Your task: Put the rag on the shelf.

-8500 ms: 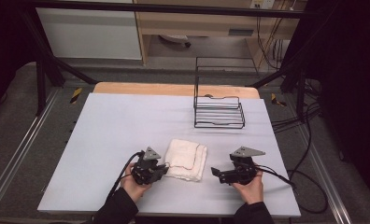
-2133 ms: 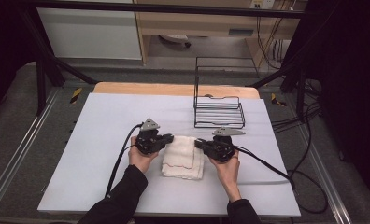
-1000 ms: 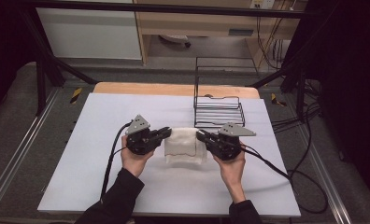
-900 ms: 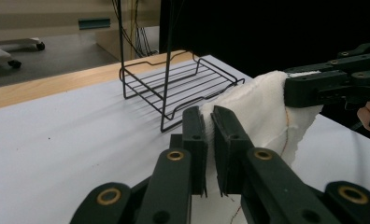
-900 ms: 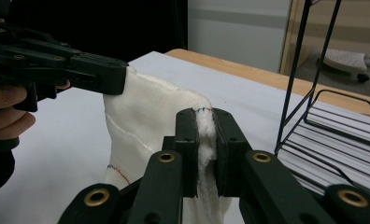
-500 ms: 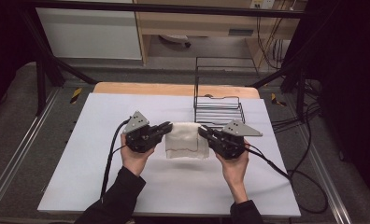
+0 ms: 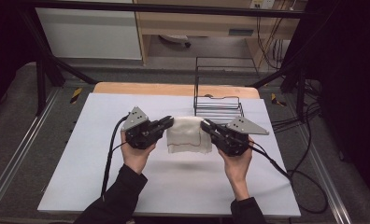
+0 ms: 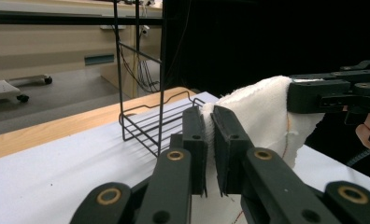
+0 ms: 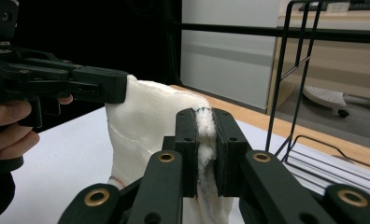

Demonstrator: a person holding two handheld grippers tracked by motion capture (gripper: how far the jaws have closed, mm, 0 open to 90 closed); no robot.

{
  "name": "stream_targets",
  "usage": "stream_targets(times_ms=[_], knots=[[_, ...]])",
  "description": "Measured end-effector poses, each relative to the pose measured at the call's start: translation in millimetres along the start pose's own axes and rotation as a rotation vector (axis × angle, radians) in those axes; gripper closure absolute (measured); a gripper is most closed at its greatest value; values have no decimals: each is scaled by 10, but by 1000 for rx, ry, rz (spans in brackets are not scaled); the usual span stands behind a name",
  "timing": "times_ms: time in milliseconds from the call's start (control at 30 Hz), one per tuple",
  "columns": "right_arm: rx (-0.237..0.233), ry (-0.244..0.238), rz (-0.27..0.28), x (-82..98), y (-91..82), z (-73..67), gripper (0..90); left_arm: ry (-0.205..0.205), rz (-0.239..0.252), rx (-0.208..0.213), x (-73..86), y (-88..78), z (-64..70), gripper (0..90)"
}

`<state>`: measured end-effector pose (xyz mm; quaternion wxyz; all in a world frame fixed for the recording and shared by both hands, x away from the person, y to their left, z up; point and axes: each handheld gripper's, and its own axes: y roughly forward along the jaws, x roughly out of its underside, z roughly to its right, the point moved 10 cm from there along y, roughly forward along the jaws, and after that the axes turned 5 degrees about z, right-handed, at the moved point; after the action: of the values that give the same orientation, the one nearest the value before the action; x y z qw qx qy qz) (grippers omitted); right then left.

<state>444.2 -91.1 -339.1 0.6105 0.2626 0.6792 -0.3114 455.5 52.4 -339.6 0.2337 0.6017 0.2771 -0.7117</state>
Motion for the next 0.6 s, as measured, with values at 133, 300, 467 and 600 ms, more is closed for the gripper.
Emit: stream_targets(times_ms=[133,300,467,600], knots=[[9,-7,21,-75,-22,19,819,1,19,1,-77,18,28,835],[17,-4,40,-156,-58,44,818,13,31,4,-180,40,61,835],[25,-13,57,-242,-90,68,818,18,46,7,-267,67,86,835],[32,-19,66,-309,-111,88,819,15,57,9,-329,99,100,835]])
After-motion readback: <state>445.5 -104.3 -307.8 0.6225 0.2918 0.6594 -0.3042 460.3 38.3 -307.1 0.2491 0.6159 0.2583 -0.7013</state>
